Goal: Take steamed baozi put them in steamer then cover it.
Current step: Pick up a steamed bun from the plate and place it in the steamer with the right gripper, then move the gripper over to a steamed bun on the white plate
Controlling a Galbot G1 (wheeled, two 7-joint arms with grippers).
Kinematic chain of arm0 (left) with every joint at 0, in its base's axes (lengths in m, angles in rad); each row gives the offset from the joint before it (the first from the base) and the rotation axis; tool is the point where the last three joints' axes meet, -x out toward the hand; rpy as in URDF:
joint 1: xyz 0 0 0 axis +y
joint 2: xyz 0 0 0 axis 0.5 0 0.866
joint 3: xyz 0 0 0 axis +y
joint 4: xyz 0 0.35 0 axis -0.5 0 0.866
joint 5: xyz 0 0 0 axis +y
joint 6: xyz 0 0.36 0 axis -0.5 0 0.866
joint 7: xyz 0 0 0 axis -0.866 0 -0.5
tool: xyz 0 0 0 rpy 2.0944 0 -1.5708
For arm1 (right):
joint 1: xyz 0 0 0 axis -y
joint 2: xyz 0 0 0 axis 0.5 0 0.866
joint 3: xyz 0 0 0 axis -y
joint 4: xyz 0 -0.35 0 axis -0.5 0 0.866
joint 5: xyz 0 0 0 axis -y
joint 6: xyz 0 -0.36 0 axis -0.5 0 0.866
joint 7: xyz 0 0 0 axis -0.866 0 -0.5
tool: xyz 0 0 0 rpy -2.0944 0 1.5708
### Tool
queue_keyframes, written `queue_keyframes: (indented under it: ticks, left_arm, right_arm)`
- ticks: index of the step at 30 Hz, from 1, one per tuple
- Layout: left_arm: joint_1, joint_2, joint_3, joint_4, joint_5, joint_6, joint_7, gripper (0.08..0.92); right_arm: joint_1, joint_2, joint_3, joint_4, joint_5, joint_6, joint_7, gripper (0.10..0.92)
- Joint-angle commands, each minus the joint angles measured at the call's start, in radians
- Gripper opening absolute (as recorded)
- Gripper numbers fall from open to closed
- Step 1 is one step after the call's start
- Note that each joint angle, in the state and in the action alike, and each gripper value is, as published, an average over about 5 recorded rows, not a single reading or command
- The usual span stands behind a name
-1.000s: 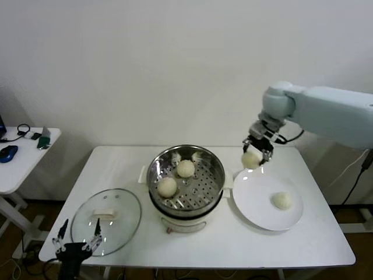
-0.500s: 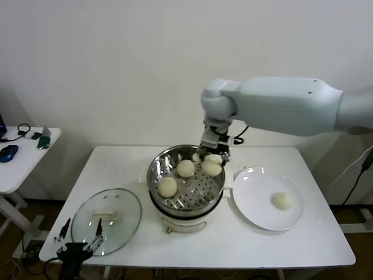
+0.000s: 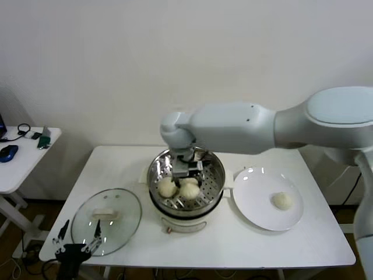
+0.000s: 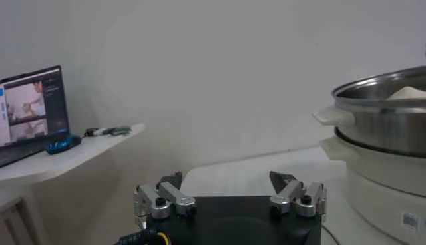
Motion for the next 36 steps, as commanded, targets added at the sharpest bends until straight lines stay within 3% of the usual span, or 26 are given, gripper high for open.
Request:
queue_keyframes:
  ticks: [1,9,17,26,32,36]
  left_arm:
    - [-0.005,0.004,0.000,0.002,-0.007,0.004,0.001,0.823]
    - [-0.004,0.001,0.000,0.018,-0.018,-0.001,-0.001,0.823]
    - [-0.010,-0.003,-0.001,0.013,-0.017,0.004,-0.001,0.823]
    - [-0.008,-0.001,-0.006,0.008,-0.017,0.003,-0.002,0.823]
    - [-0.013,0.006,-0.006,0.003,-0.017,0.004,-0.001,0.823]
    - [-0.022,0.006,-0.003,0.004,-0.016,0.006,-0.001,0.823]
  right_arm:
    - [-0.059,0.057,-0.001,-0.015,-0.037,0.043,-0.005,0.689]
    - [-0.054,0.023,-0.009,0.002,-0.038,0.044,-0.010,0.710]
    - [-0.040,0.009,0.005,0.002,-0.027,0.035,-0.019,0.818]
    - [0.053,-0.110,0.058,-0.008,0.031,0.003,-0.024,0.823]
    - [0.131,-0.301,0.011,-0.077,0.184,-0.151,0.017,0.823]
    - [0.143,-0.456,-0.033,-0.087,0.318,-0.325,0.122,0.823]
